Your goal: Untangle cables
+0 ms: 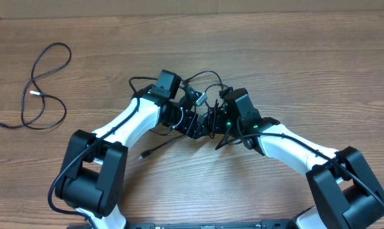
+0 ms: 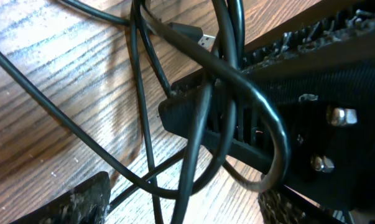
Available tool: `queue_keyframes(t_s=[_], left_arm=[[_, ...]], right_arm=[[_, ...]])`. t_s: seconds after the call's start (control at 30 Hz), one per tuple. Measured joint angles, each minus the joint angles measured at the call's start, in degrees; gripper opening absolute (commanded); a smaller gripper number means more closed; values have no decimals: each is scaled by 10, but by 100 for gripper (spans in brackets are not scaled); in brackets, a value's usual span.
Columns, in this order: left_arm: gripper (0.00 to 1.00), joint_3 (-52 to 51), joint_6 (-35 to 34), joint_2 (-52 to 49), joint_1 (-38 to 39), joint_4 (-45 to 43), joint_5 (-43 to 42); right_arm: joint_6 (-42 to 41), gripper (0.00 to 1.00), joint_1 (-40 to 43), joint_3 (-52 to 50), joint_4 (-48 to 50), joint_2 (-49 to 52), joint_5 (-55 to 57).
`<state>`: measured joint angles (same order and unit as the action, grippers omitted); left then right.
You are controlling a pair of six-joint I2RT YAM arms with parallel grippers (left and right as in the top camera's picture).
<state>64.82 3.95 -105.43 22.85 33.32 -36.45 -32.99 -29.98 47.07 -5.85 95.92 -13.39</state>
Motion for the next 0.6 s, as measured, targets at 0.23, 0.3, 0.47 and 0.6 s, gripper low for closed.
queue_keyframes(t_s=[0.23, 0.3, 0.47, 0.6], left_arm=[[71, -2, -9, 0, 8, -8, 10], [69, -3, -10, 0, 11, -10, 13], [63, -9, -21, 0, 16, -22, 23], [55, -18, -32, 0, 16, -35, 26]], right_arm=[[0, 11, 0, 0, 0, 0, 7], [0, 11, 0, 0, -1, 0, 8], [0, 11, 0, 0, -2, 0, 8], [0, 11, -1, 0, -2, 0, 3]])
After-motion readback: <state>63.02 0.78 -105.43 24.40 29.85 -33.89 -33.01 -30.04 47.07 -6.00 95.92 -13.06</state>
